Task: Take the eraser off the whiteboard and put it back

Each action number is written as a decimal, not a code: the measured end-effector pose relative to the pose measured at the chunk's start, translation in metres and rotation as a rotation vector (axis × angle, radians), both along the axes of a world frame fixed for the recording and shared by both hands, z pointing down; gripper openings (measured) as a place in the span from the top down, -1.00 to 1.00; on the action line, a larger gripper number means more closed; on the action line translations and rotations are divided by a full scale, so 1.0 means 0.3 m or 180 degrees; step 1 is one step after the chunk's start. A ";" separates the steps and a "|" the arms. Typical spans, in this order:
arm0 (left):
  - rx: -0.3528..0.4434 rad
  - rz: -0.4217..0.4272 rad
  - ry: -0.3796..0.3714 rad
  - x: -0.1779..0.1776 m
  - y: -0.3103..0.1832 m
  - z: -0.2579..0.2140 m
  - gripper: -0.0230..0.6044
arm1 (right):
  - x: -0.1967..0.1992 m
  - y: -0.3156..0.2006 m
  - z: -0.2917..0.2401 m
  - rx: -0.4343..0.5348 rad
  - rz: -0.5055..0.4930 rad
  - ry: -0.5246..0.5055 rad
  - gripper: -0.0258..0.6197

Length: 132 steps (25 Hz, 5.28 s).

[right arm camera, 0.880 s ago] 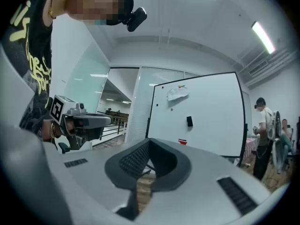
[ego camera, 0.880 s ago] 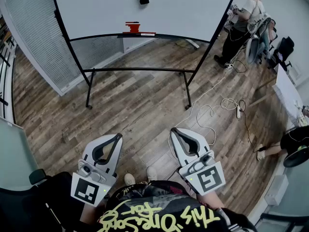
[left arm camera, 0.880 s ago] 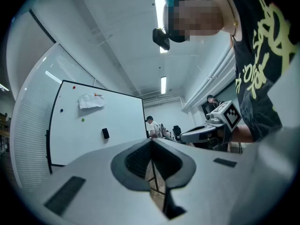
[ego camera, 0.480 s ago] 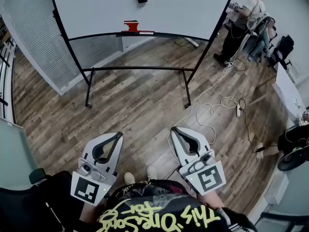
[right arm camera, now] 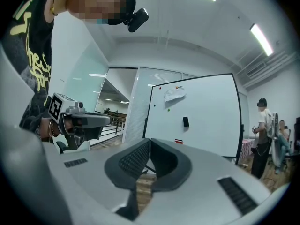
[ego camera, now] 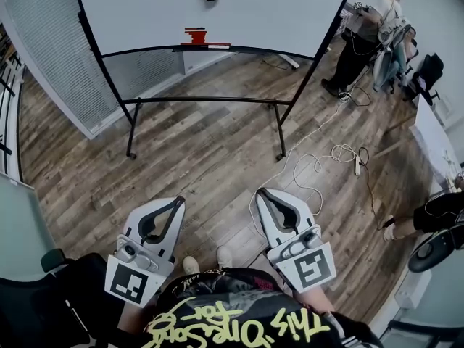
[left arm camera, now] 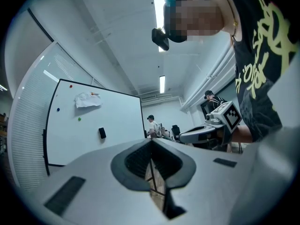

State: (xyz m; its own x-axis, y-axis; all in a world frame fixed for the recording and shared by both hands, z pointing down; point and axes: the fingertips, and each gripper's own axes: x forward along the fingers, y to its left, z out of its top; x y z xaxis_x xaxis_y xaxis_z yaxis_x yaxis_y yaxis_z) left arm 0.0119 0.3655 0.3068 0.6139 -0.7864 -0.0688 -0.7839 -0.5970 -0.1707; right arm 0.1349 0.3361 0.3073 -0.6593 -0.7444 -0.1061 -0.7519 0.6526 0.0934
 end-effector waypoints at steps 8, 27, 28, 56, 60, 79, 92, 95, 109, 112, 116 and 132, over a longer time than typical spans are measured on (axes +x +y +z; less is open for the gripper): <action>0.0075 -0.0026 -0.0038 0.094 -0.013 -0.006 0.91 | 0.077 -0.011 -0.010 0.0052 -0.0083 -0.0044 0.89; -0.0007 -0.0310 -0.0066 0.155 0.010 0.023 0.91 | 0.124 -0.033 0.019 -0.0052 -0.0374 -0.0141 0.89; 0.0006 -0.0302 -0.0061 0.153 0.004 0.021 0.91 | 0.123 -0.037 0.021 -0.0054 -0.0368 -0.0132 0.89; 0.0070 -0.0139 -0.0012 0.003 -0.393 -0.028 0.91 | -0.030 -0.404 -0.012 -0.0045 -0.0254 -0.0046 0.89; 0.0052 -0.0086 -0.0024 -0.019 -0.461 -0.039 0.91 | -0.050 -0.467 -0.025 -0.0060 -0.0190 -0.0061 0.89; 0.0059 0.0094 -0.0020 -0.209 -0.704 -0.054 0.91 | -0.225 -0.686 -0.039 -0.0049 0.0007 -0.0062 0.89; 0.0083 0.0266 0.0003 -0.311 -0.817 -0.052 0.91 | -0.331 -0.778 -0.021 -0.0090 0.0144 -0.0074 0.89; 0.0091 0.0297 0.0016 -0.313 -0.831 -0.050 0.91 | -0.329 -0.787 -0.012 -0.0103 0.0189 -0.0065 0.89; 0.0107 0.0263 0.0011 -0.302 -0.844 -0.058 0.90 | -0.327 -0.797 -0.022 -0.0094 0.0095 0.0007 0.89; 0.0104 0.0254 0.0014 -0.302 -0.863 -0.063 0.91 | -0.331 -0.810 -0.039 -0.0073 0.0077 -0.0011 0.89; 0.0068 0.0297 0.0006 -0.297 -0.862 -0.053 0.91 | -0.335 -0.814 -0.039 -0.0048 0.0083 -0.0016 0.89; 0.0034 0.0366 0.0030 -0.344 -0.840 -0.030 0.91 | -0.343 -0.768 -0.015 -0.0105 0.0292 -0.0086 0.89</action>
